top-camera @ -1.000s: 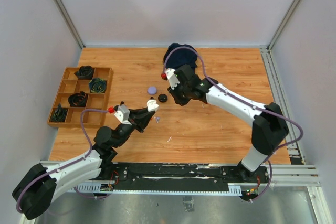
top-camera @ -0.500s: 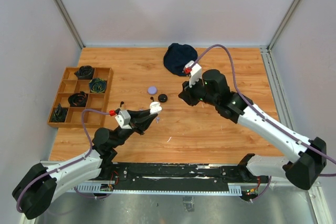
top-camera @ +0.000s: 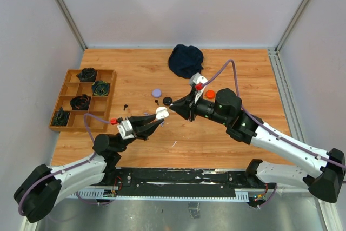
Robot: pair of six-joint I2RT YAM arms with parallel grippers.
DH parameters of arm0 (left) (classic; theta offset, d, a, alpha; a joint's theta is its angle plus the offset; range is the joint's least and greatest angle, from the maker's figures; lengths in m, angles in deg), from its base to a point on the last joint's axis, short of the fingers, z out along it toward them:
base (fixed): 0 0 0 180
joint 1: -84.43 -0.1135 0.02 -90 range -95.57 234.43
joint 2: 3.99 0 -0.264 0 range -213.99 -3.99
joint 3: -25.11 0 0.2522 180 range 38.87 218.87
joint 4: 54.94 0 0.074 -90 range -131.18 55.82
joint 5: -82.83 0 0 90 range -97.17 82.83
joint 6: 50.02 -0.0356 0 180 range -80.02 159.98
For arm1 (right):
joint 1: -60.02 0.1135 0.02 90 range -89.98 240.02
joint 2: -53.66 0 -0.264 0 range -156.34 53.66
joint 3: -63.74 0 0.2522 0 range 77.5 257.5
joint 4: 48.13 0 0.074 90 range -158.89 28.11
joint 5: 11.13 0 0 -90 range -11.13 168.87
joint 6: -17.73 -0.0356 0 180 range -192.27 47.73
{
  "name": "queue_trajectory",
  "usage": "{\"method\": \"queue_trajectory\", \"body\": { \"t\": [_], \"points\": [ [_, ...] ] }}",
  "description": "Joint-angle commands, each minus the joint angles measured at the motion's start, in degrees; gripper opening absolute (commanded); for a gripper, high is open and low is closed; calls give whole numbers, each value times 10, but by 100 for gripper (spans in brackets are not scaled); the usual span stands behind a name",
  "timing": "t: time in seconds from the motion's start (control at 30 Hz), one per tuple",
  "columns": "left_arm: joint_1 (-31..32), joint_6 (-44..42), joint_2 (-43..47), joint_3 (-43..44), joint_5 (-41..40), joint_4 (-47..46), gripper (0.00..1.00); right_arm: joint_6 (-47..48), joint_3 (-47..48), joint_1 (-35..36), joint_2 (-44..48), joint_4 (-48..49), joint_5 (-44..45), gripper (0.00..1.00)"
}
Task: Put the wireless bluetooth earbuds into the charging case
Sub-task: Place the earbud in the charging case.
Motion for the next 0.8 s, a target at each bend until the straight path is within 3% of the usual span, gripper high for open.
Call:
{"method": "queue_trajectory", "body": {
  "t": [0.0, 0.37, 0.77],
  "points": [
    [-6, -5, -18, -33, 25, -77, 0, -2, -17, 37, 11, 106, -9, 18],
    [-6, 62, -78, -29, 39, -151, 0, 37, -59, 76, 6, 210, -35, 20],
    [-5, 94, -82, -23, 51, -166, 0, 58, -84, 84, -7, 258, -36, 20]
  ]
}}
